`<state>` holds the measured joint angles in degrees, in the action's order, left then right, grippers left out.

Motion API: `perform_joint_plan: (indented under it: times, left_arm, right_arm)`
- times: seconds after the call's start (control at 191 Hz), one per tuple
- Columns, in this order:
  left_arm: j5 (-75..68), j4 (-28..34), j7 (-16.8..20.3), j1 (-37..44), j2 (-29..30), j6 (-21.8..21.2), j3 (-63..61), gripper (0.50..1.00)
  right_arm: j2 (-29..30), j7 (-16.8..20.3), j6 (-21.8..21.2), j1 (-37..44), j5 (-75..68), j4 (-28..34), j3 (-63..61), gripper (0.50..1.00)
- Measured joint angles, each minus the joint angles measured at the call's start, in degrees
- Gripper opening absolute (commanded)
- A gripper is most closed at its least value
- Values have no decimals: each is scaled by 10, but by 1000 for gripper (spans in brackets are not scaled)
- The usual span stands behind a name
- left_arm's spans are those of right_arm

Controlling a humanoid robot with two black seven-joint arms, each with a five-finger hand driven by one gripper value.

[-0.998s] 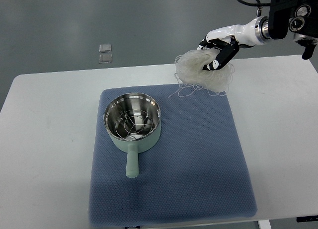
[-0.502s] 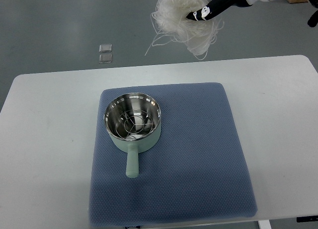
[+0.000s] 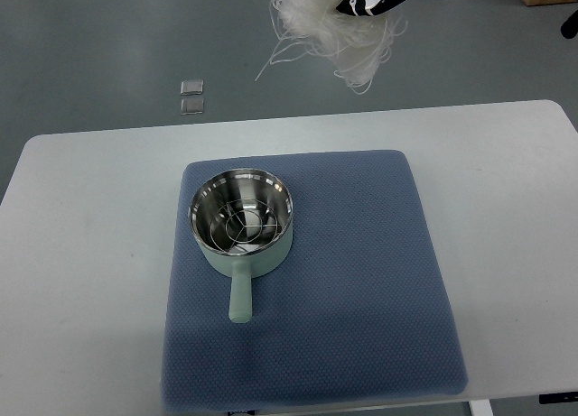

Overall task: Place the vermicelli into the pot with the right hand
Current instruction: 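Carry the vermicelli over the steel pot and lower it inside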

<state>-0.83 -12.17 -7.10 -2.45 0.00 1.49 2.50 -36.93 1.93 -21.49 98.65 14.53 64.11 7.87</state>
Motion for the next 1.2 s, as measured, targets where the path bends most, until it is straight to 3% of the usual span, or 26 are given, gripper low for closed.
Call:
perform_joint_plan:
  times: [0.361,0.564,0.941,1.202]
  left_arm:
    - [1,0,-17,0,0,0,0,1000]
    - [1,2,-17,0,0,0,0,1000]
    - [1,5,-17,1,0,0,0,1000]
    - [1,5,-17,1,0,0,1,1000]
  right_arm:
    - [35,0,0,2,0,-21,2,500]
    - [114,0,1,2,1,-76,5,500]
    - [317,0,0,-9,1,-214,7,500]
    - [368,0,-6,-46,14,-230,16,500]
